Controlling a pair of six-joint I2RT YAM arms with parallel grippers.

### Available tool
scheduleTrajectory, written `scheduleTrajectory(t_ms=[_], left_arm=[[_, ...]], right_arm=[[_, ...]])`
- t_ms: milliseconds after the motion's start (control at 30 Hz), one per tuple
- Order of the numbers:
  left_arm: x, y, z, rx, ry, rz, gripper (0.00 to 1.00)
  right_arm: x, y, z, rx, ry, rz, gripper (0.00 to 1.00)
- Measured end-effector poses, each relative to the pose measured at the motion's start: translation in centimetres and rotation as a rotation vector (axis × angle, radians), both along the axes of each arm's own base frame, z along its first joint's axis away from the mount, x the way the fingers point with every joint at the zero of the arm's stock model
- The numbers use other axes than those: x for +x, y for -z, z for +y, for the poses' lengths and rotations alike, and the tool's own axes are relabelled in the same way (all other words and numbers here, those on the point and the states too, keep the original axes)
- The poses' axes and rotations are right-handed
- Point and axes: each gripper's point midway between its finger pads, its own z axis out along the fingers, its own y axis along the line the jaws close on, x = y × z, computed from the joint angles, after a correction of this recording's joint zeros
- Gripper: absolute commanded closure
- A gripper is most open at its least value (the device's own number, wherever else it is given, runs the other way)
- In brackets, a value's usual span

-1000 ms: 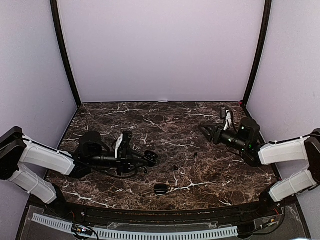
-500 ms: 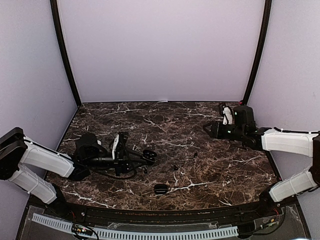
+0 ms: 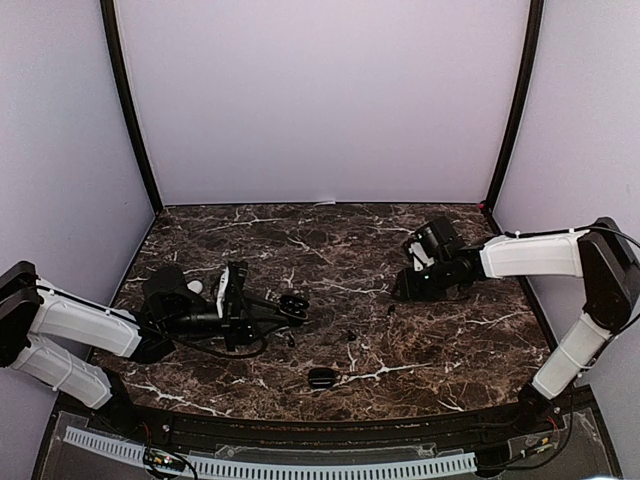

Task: Insert the wireless bluetooth earbuds into the charging case
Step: Pick up the right earbud from the center of the board.

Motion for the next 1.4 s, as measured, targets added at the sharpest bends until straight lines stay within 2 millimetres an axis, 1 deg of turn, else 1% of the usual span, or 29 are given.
scheduleTrajectory(t_ms=[133,267,433,567,733,933,1033,1167,1233,1400], left_arm=[[0.0,0.0,0.0,-0.001,-0.001,0.000,0.72],[0.0,-0.1,0.0,-0.002,-0.004,-0.006,0.71],[0.1,0.1,0.1,0.006,-0.010,-0.006,0.71],[0.1,0.1,0.1,0.008,-0.010,-0.009,0.71],[0.1,0.2,0.1,0.012,-0.010,-0.005,0.70],[0.1,0.5,0.1,0.022,-0.010,0.003,0.70],[0.1,0.5,0.1,0.023,-0.010,0.005,0.70],[0.1,0.5,0.1,0.024,-0.010,0.006,0.70],[0.1,0.5,0.1,0.024,-0.010,0.006,0.70],[0.1,0.5,0.1,0.024,-0.009,0.006,0.70]], right_arm=[[-0.6,0.7,0.9,-0.026,-0.014,0.027,0.55],[-0.6,0.8,0.8,-0.032,-0.002,0.035,0.56],[0.3,1.1,1.2,-0.051,0.005,0.042,0.57],[1.2,2.3,1.7,-0.081,0.007,0.062,0.60],[1.3,3.1,2.1,-0.117,0.003,0.079,0.63],[1.3,3.4,2.3,-0.129,0.004,0.086,0.67],[1.3,3.6,2.3,-0.140,0.004,0.098,0.66],[1.4,3.3,2.5,-0.139,0.009,0.097,0.65],[1.3,3.4,2.6,-0.140,0.010,0.102,0.65],[0.5,3.9,2.6,-0.145,0.014,0.120,0.69]])
